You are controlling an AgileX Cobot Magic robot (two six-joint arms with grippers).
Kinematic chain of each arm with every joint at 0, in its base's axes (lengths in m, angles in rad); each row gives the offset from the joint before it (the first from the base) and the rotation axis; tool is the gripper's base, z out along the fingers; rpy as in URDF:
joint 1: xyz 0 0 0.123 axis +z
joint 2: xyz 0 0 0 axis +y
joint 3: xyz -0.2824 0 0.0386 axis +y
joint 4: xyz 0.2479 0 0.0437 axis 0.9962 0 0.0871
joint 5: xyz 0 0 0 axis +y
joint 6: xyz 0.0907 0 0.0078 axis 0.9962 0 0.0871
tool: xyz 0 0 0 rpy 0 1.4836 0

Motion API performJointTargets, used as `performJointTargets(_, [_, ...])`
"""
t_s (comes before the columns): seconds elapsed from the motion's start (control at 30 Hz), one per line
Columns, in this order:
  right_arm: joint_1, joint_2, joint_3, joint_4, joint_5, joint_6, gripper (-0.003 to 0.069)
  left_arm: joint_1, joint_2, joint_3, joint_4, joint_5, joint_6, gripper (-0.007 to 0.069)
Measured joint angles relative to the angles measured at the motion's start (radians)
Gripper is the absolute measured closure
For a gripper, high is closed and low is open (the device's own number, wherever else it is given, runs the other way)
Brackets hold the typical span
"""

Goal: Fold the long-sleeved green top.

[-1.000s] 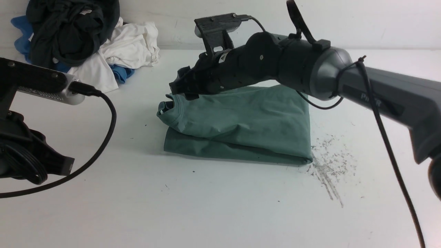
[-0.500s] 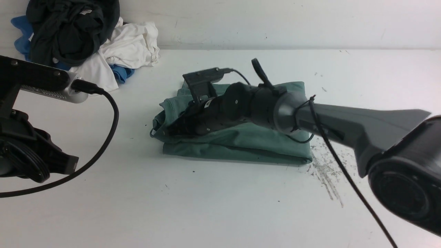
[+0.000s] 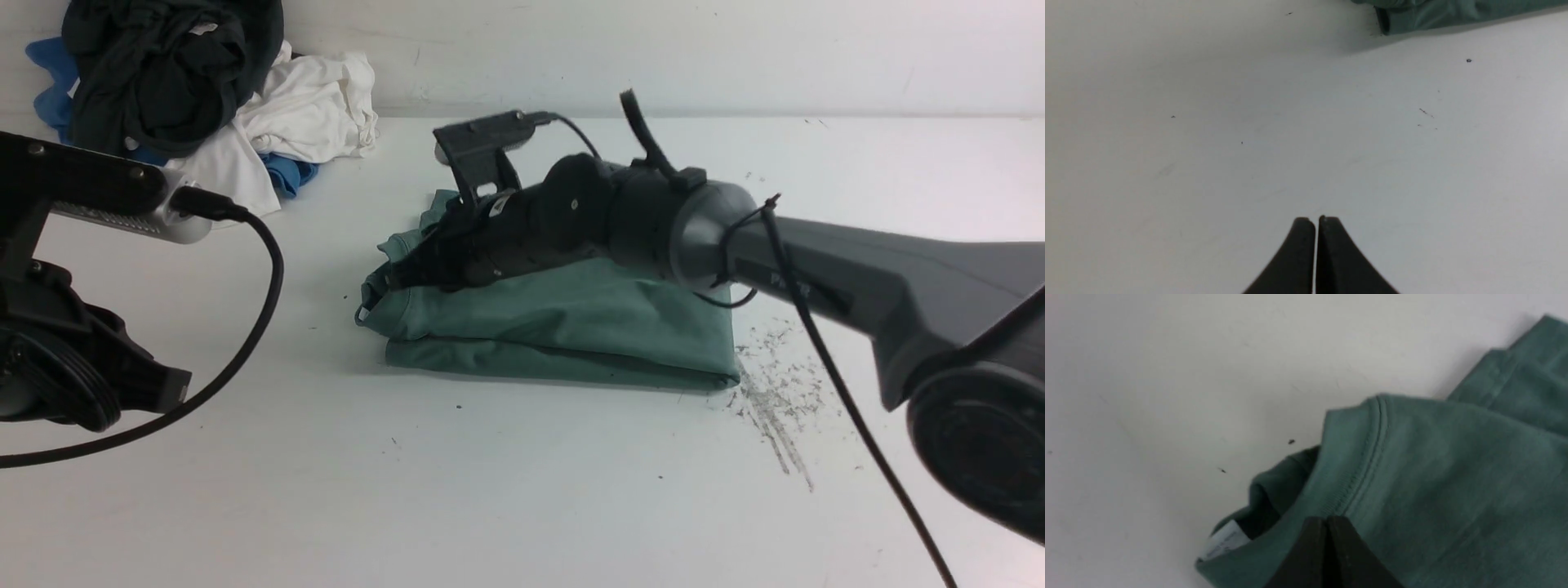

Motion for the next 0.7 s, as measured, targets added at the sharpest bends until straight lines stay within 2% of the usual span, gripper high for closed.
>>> performJointTargets(0.17, [0.011,0.077,0.0,0.132,-0.072,-0.053,0.0672,0.0,0.0,0.0,-0.038,-0.002,0.039,0.0631])
performJointTargets(0.33, [0.014,0.073,0.0,0.135,0.006,-0.178,0.0672,0.0,0.0,0.0,-0.052,-0.001,0.071,0.0631])
performJointTargets(0.37, [0.006,0.042,0.0,0.09,0.106,-0.205,0.0672,0.0,0.0,0.0,-0.052,0.0,0.081,0.0631])
performJointTargets(0.47, [-0.007,-0.017,0.001,0.024,0.221,-0.209,0.0672,0.0,0.0,0.0,-0.054,0.002,0.085,0.0631])
performJointTargets(0.53, [-0.029,-0.107,0.001,-0.075,0.337,-0.198,0.0672,0.0,0.0,0.0,-0.057,0.005,0.087,0.0631])
performJointTargets(0.67, [-0.087,-0.199,-0.004,-0.286,0.568,-0.086,0.067,0.0,0.0,0.0,-0.075,0.007,0.089,0.0631])
performJointTargets(0.7, [-0.094,-0.199,-0.004,-0.296,0.579,-0.07,0.067,0.0,0.0,0.0,-0.075,0.007,0.089,0.0631])
